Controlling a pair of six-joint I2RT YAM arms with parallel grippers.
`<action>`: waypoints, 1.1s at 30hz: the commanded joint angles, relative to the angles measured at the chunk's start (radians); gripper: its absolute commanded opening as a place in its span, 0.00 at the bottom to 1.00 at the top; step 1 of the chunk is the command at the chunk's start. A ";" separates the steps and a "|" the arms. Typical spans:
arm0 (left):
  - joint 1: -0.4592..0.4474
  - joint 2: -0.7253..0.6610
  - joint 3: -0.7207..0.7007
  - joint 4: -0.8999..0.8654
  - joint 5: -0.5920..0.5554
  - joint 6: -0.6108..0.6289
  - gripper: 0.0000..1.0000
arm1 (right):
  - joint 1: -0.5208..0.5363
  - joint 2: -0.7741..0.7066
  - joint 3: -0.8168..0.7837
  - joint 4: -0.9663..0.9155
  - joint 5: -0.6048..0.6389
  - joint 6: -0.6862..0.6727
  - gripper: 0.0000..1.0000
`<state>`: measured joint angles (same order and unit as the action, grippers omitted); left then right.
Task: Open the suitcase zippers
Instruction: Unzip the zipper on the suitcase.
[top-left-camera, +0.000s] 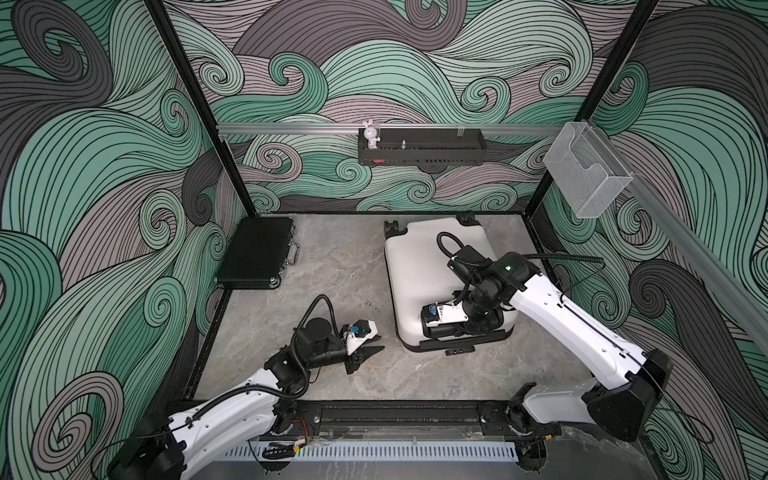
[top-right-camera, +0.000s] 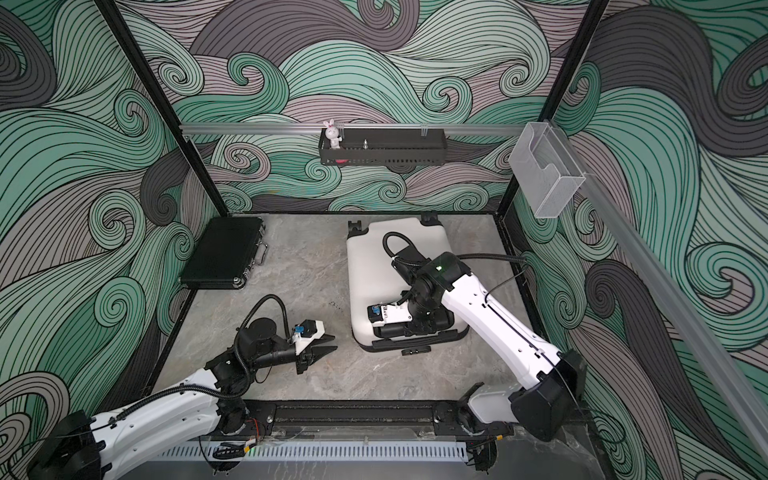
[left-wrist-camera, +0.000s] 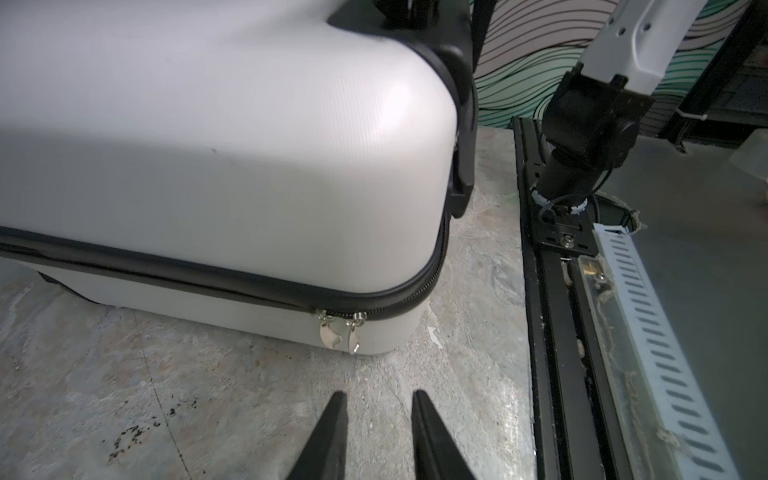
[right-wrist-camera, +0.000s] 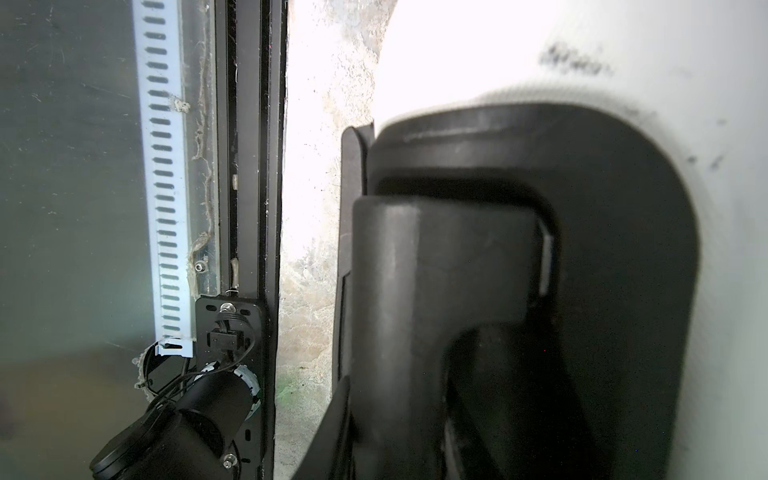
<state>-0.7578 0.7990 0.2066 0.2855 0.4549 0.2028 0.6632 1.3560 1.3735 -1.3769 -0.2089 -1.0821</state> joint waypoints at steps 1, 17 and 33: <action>-0.019 0.047 0.000 0.054 -0.044 0.050 0.29 | 0.003 -0.044 0.045 0.063 -0.082 -0.064 0.00; -0.110 0.407 0.018 0.429 -0.163 0.010 0.27 | 0.005 -0.053 0.035 0.070 -0.089 -0.068 0.00; -0.115 0.469 0.049 0.474 -0.165 -0.010 0.25 | 0.005 -0.062 0.027 0.085 -0.104 -0.061 0.00</action>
<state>-0.8665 1.2507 0.2146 0.7185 0.2737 0.2050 0.6624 1.3521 1.3731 -1.3712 -0.2249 -1.0847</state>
